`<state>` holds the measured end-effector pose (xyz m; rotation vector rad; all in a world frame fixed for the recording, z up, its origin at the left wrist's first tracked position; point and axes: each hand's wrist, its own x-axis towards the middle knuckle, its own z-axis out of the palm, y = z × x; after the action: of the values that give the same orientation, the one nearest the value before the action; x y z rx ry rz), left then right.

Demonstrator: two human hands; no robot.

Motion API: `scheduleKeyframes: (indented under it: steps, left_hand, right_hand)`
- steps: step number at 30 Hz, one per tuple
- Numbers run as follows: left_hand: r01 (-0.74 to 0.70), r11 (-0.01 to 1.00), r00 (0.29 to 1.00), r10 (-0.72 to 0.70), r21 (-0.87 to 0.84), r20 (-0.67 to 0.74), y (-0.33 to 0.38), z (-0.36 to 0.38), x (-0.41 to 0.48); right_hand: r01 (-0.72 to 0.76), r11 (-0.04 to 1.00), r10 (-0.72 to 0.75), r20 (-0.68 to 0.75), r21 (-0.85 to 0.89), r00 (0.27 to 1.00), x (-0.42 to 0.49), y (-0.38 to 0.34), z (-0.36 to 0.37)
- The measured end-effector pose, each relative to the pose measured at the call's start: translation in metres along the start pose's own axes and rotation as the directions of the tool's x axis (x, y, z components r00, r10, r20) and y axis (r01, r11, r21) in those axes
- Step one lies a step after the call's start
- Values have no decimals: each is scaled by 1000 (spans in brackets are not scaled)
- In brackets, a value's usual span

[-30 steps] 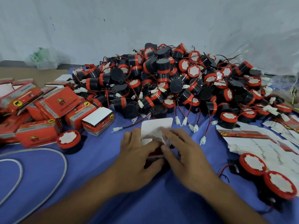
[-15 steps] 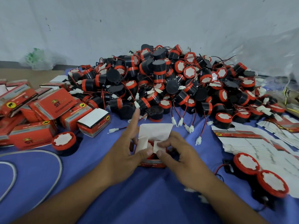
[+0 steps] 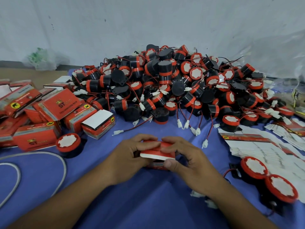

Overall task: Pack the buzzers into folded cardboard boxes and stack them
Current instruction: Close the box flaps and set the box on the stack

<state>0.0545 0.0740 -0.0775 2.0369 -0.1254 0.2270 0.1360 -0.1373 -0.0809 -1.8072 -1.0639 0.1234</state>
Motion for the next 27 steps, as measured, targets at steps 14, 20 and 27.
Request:
scheduleKeyframes:
  steps: [14, 20, 27]
  left_hand:
    - [-79, 997, 997, 79, 8, 11, 4, -4, -3]
    - [-156, 968, 988, 154, 199, 25, 1, -7, -2]
    - [-230, 898, 973, 209, 376, 96, -4, -10, -3]
  right_hand:
    - [-15, 994, 5, -98, -104, 995, 2, -3, 0]
    - [23, 979, -43, -94, -202, 995, 0, -3, 1]
    - [288, 831, -296, 60, -475, 953, 4, -4, -2]
